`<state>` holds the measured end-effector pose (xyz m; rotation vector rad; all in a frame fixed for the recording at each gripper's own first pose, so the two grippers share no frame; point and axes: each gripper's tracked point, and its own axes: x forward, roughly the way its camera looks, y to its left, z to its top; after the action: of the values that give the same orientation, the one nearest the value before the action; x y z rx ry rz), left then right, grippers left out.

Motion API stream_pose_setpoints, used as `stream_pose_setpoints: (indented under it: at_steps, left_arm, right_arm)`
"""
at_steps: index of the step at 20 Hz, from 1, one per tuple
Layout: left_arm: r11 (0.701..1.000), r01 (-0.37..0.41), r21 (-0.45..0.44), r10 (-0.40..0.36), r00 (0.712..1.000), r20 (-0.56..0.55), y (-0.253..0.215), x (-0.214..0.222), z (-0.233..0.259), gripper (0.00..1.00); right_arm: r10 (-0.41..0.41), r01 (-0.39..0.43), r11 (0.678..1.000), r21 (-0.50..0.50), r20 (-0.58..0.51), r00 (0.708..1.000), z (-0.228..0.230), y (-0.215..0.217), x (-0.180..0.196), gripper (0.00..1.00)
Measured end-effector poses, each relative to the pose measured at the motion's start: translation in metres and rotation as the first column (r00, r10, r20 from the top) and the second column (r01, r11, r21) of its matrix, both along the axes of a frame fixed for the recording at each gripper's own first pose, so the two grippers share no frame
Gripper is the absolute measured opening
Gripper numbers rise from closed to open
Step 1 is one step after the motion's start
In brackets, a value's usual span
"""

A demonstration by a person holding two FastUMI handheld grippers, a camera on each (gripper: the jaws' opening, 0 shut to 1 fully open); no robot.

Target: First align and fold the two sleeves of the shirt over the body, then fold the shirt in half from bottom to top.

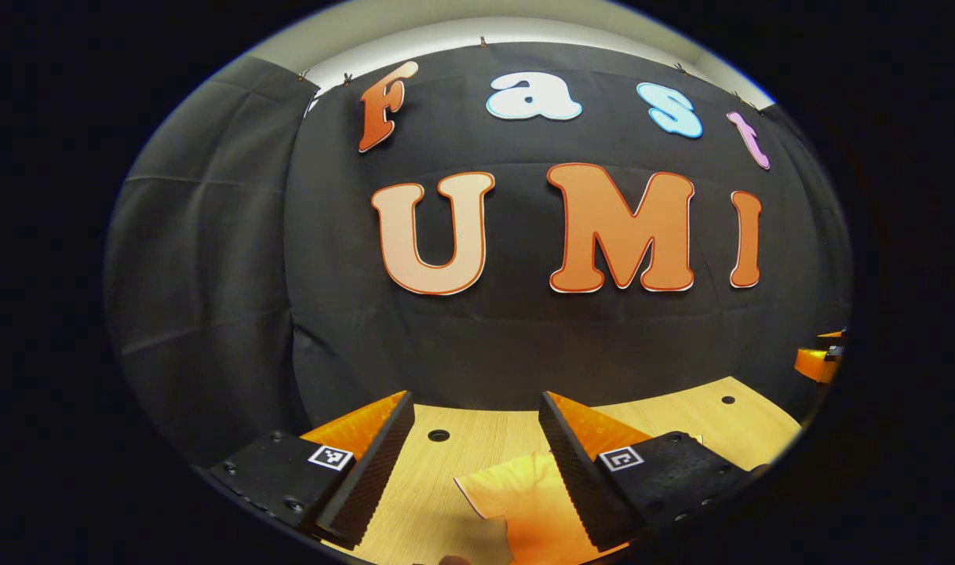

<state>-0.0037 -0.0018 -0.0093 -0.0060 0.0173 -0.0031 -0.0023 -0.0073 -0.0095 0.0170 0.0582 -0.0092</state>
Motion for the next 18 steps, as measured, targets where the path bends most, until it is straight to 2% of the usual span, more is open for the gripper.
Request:
stream_pose_setpoints:
  at_steps: [4, 6, 8, 10, 13, 18]
  left_arm:
    - [1.000, -0.002, 0.006, 0.002, 1.000, -0.009, 0.005, 0.002, -0.005, 0.98]
    - [1.000, -0.007, 0.003, 0.007, 1.000, -0.015, 0.009, 0.005, -0.010, 0.98]
    - [1.000, -0.010, -0.001, 0.010, 1.000, -0.024, 0.014, 0.008, -0.013, 0.98]
    - [1.000, -0.015, 0.004, 0.015, 0.999, -0.029, 0.019, 0.013, -0.015, 0.98]
    - [0.999, -0.027, 0.023, 0.027, 0.999, -0.032, 0.029, 0.021, -0.018, 0.98]
    - [0.998, -0.055, 0.012, 0.056, 0.996, -0.064, 0.048, 0.033, -0.032, 0.98]
  right_arm:
    - [-0.001, 0.001, 1.000, -0.004, -0.057, 0.998, -0.009, 0.001, 0.010, 0.98]
    - [0.003, -0.003, 1.000, -0.002, -0.128, 0.992, -0.023, 0.002, 0.019, 0.98]
    - [0.024, -0.016, 0.999, 0.040, -0.204, 0.979, -0.035, 0.005, 0.026, 0.98]
    - [0.033, -0.013, 0.997, 0.072, -0.279, 0.960, -0.048, 0.003, 0.038, 0.98]
    - [0.023, 0.003, 0.998, 0.070, -0.376, 0.926, -0.070, -0.004, 0.057, 0.98]
    - [0.006, 0.021, 0.999, 0.045, -0.528, 0.849, -0.108, -0.009, 0.095, 0.98]
